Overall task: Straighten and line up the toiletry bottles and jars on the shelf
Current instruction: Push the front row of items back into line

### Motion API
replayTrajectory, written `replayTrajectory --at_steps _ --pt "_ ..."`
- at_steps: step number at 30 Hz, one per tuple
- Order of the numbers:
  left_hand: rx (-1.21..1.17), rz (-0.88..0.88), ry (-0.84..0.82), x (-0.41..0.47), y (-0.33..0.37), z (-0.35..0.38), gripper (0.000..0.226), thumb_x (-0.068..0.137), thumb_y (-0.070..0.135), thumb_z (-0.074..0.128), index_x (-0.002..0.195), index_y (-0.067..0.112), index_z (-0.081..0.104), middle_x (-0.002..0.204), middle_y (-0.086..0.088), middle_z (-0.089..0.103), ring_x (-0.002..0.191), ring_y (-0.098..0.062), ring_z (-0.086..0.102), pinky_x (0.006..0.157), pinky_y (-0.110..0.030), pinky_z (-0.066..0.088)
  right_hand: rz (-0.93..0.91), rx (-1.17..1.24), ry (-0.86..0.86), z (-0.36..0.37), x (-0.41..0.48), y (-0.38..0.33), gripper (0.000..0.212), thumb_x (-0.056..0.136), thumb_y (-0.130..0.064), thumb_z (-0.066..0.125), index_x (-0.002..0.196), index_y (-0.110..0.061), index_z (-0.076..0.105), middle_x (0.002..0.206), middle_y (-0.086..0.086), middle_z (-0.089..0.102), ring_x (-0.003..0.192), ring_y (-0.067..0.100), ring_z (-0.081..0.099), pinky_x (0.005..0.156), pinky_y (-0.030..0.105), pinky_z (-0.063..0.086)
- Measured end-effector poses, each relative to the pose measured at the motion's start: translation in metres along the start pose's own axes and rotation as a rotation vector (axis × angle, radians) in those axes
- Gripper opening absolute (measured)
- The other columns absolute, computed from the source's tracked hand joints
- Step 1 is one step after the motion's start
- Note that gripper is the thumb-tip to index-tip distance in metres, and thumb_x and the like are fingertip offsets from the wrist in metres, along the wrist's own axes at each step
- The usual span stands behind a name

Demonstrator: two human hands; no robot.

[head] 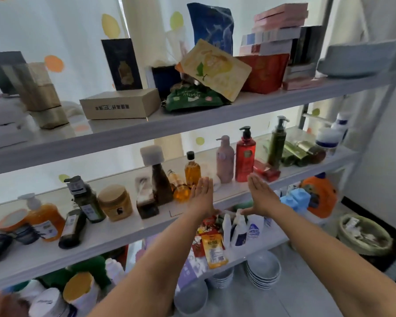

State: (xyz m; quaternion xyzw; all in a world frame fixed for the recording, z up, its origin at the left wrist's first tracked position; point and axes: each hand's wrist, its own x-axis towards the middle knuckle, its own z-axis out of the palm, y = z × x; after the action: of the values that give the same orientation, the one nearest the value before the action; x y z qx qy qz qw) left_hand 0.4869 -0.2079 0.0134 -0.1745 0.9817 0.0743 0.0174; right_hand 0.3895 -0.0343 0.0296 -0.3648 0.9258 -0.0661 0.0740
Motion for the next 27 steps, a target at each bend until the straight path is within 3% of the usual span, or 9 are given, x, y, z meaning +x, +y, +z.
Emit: replayTrajectory --at_steps 5,19,27 --pt "-0.032 0.047 -0.053 0.052 0.049 0.009 0.107 0.086 0.048 0.06 0.149 0.01 -0.018 0.157 -0.006 -0.024 0.145 -0.024 -0.021 0.118 -0.042 -0.007 0.028 -0.016 0.011 -0.005 0.024 0.056 0.12 0.078 -0.058 0.063 0.148 -0.002 -0.017 0.157 0.012 -0.019 0.147 0.025 -0.013 0.121 0.037 0.001" --pt "-0.06 0.261 0.005 0.202 0.219 0.025 0.11 0.083 0.046 0.065 0.15 0.011 -0.014 0.159 -0.003 -0.018 0.147 -0.021 -0.013 0.119 -0.038 0.003 0.144 -0.038 0.049 -0.052 0.086 0.24 0.123 0.075 -0.058 0.066 0.149 -0.004 -0.015 0.158 0.011 -0.018 0.147 0.024 -0.012 0.121 0.037 -0.001" --pt "-0.076 0.23 0.002 0.271 0.314 0.036 0.106 0.085 0.044 0.064 0.151 0.012 -0.013 0.159 -0.004 -0.017 0.147 -0.02 -0.014 0.118 -0.036 0.0 0.137 -0.03 0.08 -0.068 0.111 0.356 0.123 0.074 -0.056 0.068 0.149 -0.006 -0.015 0.158 0.01 -0.017 0.148 0.023 -0.008 0.12 0.036 0.004"
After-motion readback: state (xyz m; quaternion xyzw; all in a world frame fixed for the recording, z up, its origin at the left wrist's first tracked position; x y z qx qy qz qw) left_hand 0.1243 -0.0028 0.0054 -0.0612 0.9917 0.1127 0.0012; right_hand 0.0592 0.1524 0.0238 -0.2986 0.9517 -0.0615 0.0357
